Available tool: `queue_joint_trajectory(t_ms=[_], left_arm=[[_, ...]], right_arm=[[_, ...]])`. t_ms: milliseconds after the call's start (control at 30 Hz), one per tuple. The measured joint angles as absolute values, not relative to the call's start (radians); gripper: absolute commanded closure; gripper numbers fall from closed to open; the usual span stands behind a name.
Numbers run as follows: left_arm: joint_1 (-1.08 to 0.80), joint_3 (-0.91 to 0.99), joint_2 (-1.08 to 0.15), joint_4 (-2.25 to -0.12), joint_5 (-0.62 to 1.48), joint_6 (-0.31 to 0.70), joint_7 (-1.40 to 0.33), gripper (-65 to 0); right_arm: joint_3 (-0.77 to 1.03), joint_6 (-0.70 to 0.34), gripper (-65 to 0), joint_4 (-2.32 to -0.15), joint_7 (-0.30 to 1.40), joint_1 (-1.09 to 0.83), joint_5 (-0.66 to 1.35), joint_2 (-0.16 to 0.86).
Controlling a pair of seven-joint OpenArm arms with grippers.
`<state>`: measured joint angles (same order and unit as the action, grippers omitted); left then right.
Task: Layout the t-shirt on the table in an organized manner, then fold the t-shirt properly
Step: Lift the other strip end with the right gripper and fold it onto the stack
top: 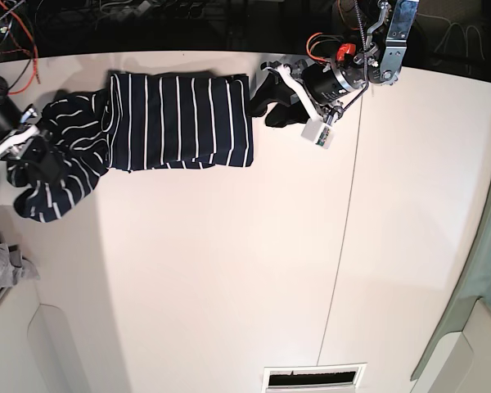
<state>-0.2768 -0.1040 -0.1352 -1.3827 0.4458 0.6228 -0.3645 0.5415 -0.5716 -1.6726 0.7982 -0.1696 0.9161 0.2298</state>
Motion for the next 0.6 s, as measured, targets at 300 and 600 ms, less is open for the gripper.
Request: queue_joint_trajectory(t_ms=[300, 600], left_arm=[[-0.274, -0.104, -0.135, -1.369, 0.453, 0.631, -0.351, -32.7], [-0.265, -0.104, -0.135, -1.367, 0.447, 0.632, -0.350, -32.7]], right_arm=[[0.241, -0.572, 0.0, -1.702, 0.783, -0.172, 0.732, 0.033], [-0.038, -0.573, -37.3, -1.702, 0.778, -0.171, 0.612, 0.000]])
